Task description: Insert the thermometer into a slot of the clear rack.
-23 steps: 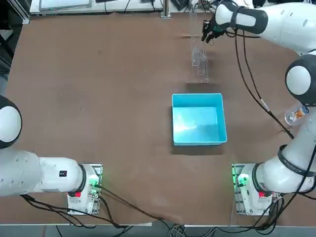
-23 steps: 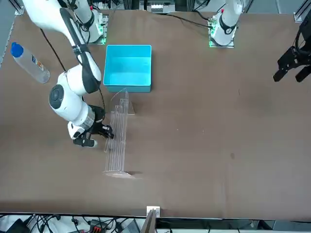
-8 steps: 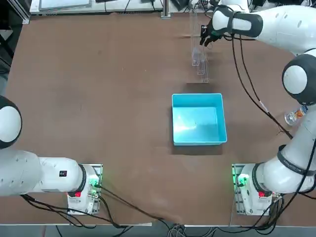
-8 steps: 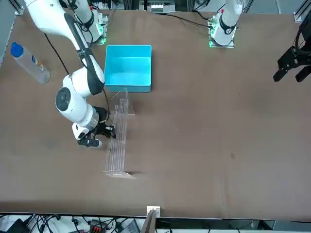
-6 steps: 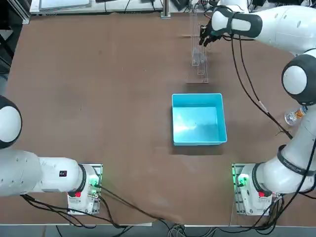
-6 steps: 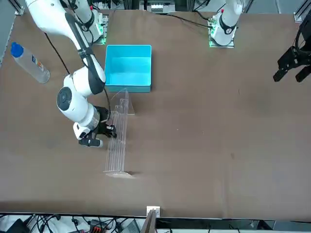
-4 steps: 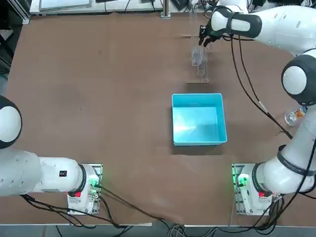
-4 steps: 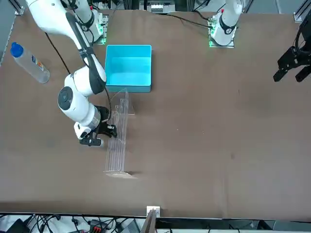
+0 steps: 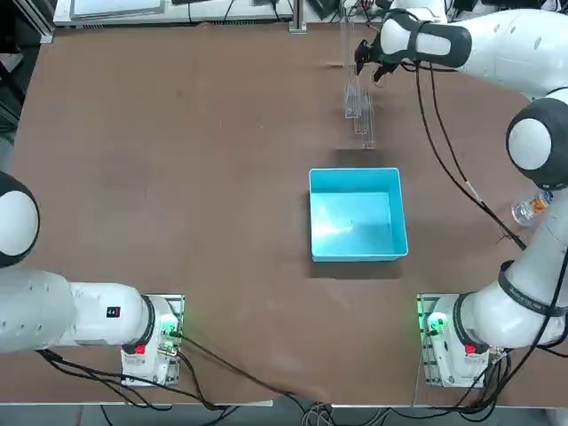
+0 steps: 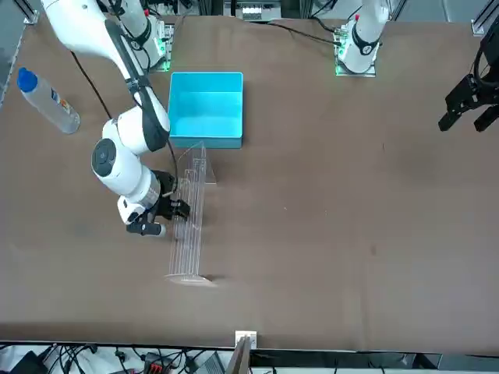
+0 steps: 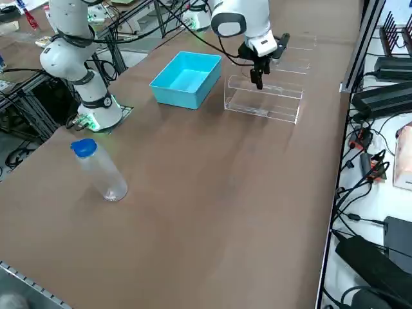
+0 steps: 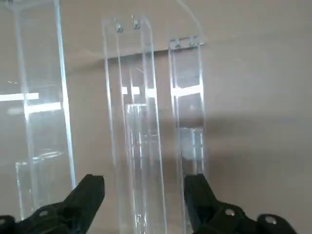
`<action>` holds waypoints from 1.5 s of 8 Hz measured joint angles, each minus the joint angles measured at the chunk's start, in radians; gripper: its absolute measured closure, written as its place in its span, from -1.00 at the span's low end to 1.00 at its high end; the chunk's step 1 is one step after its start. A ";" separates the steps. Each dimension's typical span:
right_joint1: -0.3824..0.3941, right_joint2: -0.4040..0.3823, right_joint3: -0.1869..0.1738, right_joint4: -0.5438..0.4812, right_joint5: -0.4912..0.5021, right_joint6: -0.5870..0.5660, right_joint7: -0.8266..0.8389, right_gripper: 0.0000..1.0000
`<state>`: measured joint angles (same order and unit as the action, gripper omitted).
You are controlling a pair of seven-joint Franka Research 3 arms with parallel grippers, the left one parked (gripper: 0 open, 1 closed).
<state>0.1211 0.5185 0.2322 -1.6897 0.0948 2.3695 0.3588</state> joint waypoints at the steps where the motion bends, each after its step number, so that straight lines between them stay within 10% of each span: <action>1: -0.007 -0.020 -0.011 0.006 -0.005 -0.029 0.000 -1.00; 12: -0.161 -0.333 -0.105 0.025 -0.105 -0.527 -0.324 -1.00</action>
<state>-0.0395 0.1857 0.1276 -1.6644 -0.0098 1.8424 0.0345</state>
